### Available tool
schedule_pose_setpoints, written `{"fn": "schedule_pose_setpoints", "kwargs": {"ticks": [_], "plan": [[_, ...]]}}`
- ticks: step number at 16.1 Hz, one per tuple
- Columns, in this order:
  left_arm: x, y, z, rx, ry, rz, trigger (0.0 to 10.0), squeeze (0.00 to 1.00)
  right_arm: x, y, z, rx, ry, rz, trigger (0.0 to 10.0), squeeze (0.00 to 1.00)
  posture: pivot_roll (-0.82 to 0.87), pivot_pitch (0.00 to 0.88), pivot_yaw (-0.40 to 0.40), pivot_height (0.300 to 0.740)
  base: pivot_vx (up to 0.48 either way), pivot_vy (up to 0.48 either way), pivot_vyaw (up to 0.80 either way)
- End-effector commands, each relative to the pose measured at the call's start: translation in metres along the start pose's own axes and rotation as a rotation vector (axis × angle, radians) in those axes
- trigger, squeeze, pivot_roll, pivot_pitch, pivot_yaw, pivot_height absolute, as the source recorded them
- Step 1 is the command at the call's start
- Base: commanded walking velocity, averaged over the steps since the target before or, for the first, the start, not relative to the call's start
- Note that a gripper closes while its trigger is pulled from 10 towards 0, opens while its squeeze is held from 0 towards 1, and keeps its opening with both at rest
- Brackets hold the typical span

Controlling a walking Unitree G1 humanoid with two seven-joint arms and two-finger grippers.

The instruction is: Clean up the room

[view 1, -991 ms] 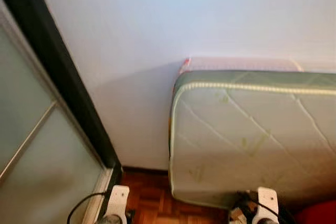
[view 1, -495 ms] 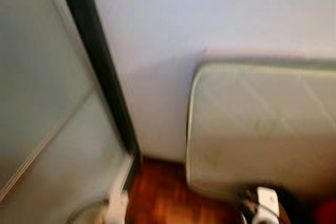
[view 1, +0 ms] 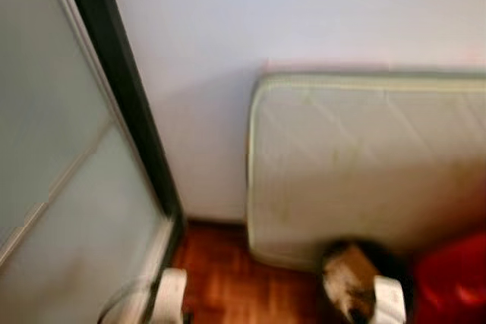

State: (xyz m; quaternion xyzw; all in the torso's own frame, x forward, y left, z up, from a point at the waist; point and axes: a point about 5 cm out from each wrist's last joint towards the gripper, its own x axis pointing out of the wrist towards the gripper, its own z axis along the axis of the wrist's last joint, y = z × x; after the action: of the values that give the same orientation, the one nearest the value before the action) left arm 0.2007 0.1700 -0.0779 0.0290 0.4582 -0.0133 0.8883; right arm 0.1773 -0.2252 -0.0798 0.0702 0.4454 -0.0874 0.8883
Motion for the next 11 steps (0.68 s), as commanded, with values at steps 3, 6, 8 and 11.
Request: {"fn": "schedule_pose_setpoints", "kwargs": {"ticks": [3,6,8,11], "plan": [[-0.0003,0.0024,-0.0007,-0.033,-0.003,0.003,10.0,0.0,0.0011,0.0028,0.0047,-0.003,-0.015,0.009,10.0,0.0,-0.11,0.0,0.013,0.74,0.0,0.0,0.0],[-0.0003,0.0029,-0.0001,-0.037,-0.007,0.008,10.0,0.0,0.0012,0.0034,0.0059,0.001,-0.025,0.013,10.0,0.0,-0.11,0.0,0.013,0.74,0.0,0.0,0.0],[-0.0002,0.0028,0.0005,-0.04,-0.011,0.006,10.0,0.0,0.0012,0.0035,0.0063,0.001,-0.026,0.013,10.0,0.0,-0.11,0.0,0.013,0.74,0.0,0.0,0.0],[-0.0002,0.0033,0.0011,-0.042,-0.013,0.01,10.0,0.0,0.0014,0.0036,0.0049,0.013,-0.01,0.008,10.0,0.0,-0.11,0.0,0.013,0.74,0.0,0.0,-0.27]]}}
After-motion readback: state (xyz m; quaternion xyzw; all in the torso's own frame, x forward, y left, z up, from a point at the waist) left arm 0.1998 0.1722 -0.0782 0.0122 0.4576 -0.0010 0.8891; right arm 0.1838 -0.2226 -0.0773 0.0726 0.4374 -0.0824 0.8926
